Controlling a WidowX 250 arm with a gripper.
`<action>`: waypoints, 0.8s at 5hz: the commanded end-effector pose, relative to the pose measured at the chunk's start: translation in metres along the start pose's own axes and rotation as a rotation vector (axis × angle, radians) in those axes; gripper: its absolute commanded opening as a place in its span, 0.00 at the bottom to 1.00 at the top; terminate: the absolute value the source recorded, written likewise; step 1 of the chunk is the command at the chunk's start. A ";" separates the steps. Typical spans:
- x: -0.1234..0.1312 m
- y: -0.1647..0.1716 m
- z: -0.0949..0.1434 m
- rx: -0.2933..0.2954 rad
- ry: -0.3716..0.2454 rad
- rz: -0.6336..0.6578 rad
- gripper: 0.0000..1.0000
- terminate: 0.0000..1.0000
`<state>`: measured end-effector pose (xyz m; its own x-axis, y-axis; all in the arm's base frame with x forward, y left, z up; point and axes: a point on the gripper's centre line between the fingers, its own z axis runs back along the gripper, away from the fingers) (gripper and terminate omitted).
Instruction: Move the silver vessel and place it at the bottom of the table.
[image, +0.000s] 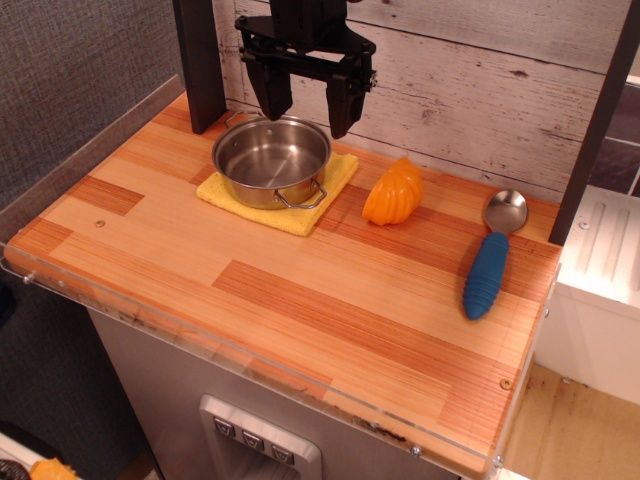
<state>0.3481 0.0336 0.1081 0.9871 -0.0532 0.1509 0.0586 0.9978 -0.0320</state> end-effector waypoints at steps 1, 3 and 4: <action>0.000 0.000 0.000 0.000 0.000 0.000 1.00 0.00; -0.014 0.039 -0.004 0.039 -0.006 0.107 1.00 0.00; -0.031 0.060 -0.010 0.111 0.024 0.178 1.00 0.00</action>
<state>0.3194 0.0949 0.0728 0.9880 0.1346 0.0754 -0.1388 0.9889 0.0532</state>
